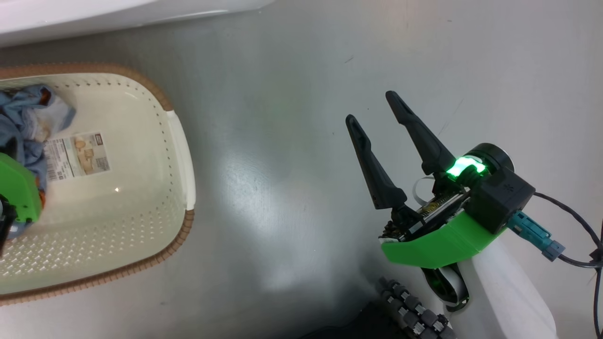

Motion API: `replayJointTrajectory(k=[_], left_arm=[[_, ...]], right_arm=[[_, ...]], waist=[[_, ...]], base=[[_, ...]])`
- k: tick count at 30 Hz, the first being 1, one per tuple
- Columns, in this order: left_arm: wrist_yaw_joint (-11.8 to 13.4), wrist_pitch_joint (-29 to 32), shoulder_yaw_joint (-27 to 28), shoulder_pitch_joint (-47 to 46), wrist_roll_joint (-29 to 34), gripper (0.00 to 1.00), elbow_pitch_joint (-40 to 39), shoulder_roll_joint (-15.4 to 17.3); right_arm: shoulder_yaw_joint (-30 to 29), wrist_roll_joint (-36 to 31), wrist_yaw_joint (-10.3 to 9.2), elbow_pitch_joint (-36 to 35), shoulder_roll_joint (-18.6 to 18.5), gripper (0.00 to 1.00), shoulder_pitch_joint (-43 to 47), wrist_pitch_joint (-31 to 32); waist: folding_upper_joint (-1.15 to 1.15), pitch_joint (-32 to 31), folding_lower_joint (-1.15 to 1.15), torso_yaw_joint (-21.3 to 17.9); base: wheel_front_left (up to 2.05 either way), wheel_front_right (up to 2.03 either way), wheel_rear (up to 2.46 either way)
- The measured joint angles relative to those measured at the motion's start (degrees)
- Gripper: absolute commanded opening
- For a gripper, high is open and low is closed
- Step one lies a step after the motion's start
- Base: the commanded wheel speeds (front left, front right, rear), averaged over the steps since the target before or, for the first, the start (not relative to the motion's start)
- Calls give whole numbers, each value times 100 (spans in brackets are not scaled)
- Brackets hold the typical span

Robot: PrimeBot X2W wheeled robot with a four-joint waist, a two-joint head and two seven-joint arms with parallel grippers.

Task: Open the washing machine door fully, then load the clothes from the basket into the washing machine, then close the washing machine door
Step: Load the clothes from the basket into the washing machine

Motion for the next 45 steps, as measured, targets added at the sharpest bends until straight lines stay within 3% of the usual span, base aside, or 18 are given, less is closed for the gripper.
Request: replayJointTrajectory(k=[11,24,30,45], left_arm=[[0,-374,-132,37,-360,0,-119,-196],[0,-909,-129,536,-709,0,-906,-411],[0,-910,535,929,-424,0,-1603,-426],[0,-910,2629,2741,1127,0,-3404,-614]], right_arm=[[-105,-60,0,55,0,100,1,0],[-457,-234,0,300,-9,100,139,0],[-572,-255,0,416,-110,100,452,0],[-800,-32,0,554,-497,100,1345,0]], waist=[[0,-251,0,198],[0,-1003,0,559],[0,-1466,0,727],[0,-2704,0,1025]], base=[[0,0,0],[0,0,0],[0,0,0],[0,0,0]])
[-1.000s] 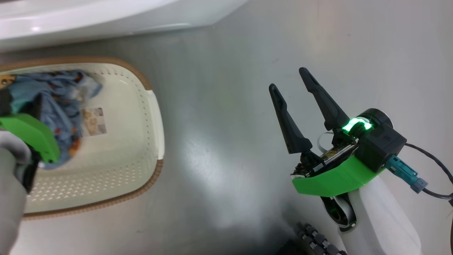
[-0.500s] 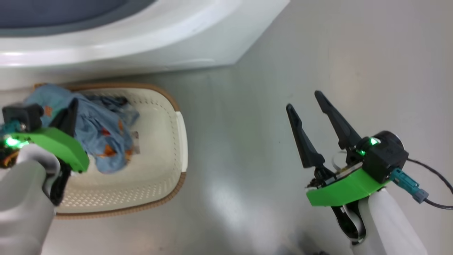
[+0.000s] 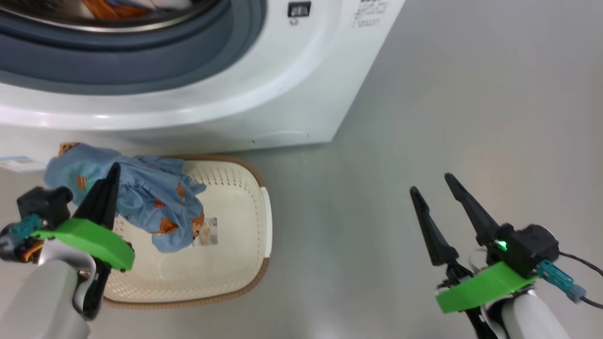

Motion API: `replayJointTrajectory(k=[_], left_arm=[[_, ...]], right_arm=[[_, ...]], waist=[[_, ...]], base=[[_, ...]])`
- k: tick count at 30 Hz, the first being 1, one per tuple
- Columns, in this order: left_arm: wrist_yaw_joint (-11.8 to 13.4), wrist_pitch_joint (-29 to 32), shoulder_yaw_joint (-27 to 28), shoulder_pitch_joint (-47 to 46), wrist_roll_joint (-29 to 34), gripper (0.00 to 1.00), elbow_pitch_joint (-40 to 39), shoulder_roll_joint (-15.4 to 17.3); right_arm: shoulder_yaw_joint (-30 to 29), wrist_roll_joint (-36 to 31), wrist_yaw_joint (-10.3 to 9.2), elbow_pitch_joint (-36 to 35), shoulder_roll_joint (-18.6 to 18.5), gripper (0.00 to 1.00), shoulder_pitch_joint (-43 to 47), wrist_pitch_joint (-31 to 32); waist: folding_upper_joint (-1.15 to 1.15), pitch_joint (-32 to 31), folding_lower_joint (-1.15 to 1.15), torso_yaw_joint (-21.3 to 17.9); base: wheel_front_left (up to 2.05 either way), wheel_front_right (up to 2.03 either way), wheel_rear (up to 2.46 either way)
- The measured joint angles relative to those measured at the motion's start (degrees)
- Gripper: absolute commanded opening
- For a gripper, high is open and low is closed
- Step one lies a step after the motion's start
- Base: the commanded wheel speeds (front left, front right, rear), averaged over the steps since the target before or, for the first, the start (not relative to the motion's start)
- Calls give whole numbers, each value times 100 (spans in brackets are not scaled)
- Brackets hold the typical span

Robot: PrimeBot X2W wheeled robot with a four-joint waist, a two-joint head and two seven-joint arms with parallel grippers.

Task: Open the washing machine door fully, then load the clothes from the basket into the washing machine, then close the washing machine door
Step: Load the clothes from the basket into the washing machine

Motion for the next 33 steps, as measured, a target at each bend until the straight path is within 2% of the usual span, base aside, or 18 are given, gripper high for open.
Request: replayJointTrajectory(k=[5,18,26,33], left_arm=[[0,-1,523,484,474,0,-645,-143],[0,-18,1826,2246,1226,0,-2363,-491],[0,-18,2198,3181,1515,0,-3087,-758],[0,-18,2251,3278,1492,0,-3371,-873]], right_arm=[[-130,43,0,36,-138,100,259,0],[-282,283,0,27,-336,100,839,0],[-344,285,0,-13,-382,100,1063,0],[-371,285,0,-40,-371,100,1062,0]], waist=[[0,-355,0,101],[0,-1087,0,275],[0,-1217,0,295],[0,-1175,0,297]], base=[[0,0,0],[0,0,0],[0,0,0],[0,0,0]])
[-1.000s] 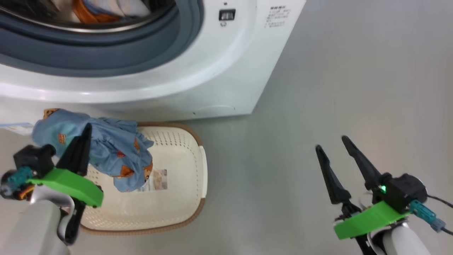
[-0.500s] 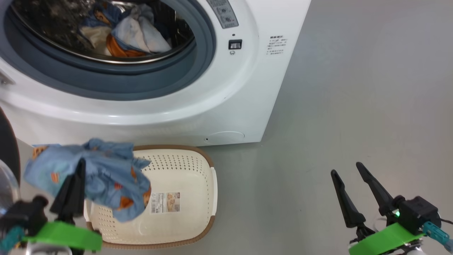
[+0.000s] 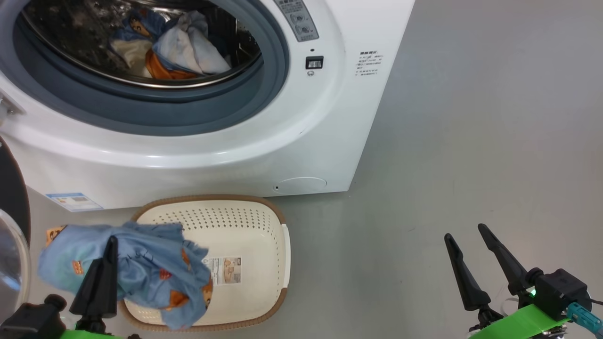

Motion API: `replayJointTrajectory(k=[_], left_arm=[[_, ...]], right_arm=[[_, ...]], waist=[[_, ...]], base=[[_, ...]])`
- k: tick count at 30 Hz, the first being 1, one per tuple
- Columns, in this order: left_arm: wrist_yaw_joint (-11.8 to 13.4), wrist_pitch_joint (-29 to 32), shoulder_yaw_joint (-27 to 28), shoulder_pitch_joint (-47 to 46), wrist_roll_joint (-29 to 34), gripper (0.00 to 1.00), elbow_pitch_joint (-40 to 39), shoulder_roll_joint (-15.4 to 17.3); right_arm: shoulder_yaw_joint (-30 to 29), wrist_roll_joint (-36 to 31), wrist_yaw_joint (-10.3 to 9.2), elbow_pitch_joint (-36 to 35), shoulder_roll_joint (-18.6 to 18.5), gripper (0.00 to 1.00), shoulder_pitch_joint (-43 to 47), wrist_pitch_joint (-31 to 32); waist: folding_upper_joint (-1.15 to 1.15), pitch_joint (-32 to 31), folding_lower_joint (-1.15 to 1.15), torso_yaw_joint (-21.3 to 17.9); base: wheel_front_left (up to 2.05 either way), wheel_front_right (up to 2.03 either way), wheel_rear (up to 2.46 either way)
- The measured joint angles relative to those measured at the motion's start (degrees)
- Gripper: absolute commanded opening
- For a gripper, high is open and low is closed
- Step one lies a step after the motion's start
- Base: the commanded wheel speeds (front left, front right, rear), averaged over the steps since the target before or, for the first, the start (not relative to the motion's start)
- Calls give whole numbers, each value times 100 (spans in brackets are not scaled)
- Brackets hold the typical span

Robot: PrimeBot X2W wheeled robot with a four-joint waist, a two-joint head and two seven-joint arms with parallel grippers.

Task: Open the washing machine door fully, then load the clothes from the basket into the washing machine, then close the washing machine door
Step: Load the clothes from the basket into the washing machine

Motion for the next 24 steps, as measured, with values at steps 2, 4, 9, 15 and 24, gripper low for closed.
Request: replayJointTrajectory(k=[2,4,9,15,24], left_arm=[[0,0,2,-16,-29,0,-65,1],[0,0,1,-86,-80,0,-138,2],[0,-1,-12,-781,-245,0,-257,27],[0,-7,-32,-1895,-254,0,-265,88],[0,-24,-328,-3457,-245,0,447,265]], right_arm=[[-1,-1,0,-12,19,100,-2,0],[-2,-1,0,-23,52,100,-9,0],[2,-4,0,-38,114,100,-35,0],[70,-27,0,-44,211,100,-246,0],[134,-111,0,-65,356,100,-429,0]], waist=[[0,33,0,1],[0,75,0,1],[0,230,0,-4],[0,424,0,-44],[0,686,0,-212]], base=[[0,0,0],[0,0,0],[0,0,0],[0,0,0],[0,0,0]])
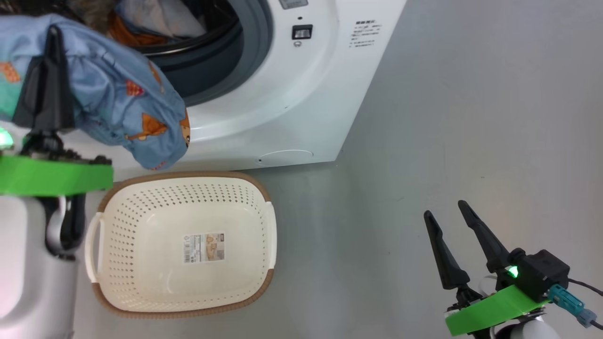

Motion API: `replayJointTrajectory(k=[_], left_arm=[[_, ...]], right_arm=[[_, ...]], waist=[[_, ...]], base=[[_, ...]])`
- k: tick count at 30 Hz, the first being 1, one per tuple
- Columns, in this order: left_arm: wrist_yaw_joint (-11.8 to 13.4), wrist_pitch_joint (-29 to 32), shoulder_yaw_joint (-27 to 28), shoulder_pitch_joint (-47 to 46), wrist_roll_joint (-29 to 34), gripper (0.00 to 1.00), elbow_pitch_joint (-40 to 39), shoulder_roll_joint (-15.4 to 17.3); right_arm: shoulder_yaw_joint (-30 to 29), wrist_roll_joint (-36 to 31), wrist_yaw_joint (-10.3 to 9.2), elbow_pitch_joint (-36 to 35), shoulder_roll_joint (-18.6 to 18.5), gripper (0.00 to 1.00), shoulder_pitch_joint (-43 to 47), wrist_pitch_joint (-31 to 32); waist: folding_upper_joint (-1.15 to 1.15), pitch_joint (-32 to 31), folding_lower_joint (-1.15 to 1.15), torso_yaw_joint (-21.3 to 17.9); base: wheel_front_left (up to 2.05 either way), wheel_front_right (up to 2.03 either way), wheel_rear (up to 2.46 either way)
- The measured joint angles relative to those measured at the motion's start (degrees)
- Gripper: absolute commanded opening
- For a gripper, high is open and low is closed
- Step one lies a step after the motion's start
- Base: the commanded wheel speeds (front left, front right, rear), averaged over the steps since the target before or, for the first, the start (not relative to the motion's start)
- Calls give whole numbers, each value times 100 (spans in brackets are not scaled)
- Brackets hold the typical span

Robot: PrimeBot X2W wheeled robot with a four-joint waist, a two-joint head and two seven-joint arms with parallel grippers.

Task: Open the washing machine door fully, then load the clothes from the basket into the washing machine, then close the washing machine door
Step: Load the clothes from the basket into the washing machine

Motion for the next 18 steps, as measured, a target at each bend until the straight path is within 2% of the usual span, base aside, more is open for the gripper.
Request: replayJointTrajectory(k=[10,18], left_arm=[[0,1,-690,-1149,-201,0,2056,133],[0,1,-1236,-2068,-733,0,3584,156]], right_arm=[[199,0,0,4,171,100,-208,0],[354,0,0,16,280,100,-237,0]], waist=[[0,206,0,-321],[0,360,0,-570]], base=[[0,0,0],[0,0,0]])
